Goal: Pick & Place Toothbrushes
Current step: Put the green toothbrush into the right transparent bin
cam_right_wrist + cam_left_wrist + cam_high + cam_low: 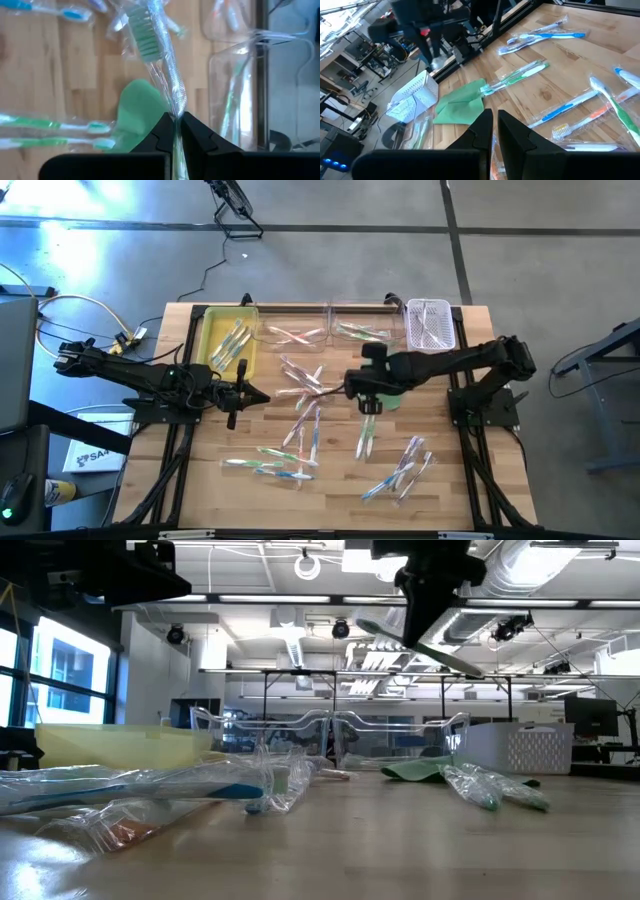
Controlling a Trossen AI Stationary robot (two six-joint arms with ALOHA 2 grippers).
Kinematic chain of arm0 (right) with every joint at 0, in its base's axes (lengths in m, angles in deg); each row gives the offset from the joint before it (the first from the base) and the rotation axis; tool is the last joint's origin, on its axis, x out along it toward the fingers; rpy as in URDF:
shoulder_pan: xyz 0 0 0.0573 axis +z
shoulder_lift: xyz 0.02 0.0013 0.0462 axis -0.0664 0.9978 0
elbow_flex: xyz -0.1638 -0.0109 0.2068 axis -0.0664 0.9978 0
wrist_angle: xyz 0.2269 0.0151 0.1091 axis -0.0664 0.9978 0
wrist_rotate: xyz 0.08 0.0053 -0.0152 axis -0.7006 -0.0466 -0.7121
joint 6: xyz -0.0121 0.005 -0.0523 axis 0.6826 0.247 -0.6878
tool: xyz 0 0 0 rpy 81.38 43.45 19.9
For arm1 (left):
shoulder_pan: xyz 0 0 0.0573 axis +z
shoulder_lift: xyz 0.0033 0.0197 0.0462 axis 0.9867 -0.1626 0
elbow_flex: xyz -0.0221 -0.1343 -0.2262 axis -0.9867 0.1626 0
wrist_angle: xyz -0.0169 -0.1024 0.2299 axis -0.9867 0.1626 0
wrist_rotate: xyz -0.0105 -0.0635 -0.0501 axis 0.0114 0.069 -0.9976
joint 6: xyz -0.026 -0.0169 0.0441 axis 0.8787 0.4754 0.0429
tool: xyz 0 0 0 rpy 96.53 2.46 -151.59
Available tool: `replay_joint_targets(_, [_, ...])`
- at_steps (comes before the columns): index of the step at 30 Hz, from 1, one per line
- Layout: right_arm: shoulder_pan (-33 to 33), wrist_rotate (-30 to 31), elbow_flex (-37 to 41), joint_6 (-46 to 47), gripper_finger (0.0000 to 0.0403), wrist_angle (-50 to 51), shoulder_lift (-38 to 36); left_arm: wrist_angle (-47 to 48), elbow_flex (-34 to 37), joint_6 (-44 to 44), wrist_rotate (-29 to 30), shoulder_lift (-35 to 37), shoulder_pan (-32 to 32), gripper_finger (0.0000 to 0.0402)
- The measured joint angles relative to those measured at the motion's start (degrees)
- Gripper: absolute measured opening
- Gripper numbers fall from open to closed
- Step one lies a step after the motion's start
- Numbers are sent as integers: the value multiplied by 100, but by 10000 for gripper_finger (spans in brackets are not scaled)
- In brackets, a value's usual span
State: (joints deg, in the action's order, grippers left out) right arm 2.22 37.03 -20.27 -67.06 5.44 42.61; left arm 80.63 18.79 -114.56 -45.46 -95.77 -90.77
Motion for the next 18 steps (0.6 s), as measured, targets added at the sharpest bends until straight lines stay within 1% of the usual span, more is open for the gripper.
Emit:
replay_joint_targets(10, [-250,-1,-44,-58,10,-3,-2,0,0,-10,0,1,0,21])
replay_joint_targets(14, [-286,149,-44,-163,10,-37,-2,0,0,-4,0,2,0,21])
replay_joint_targets(18, [-426,283,-44,-357,10,-305,-2,0,0,2,0,2,-1,21])
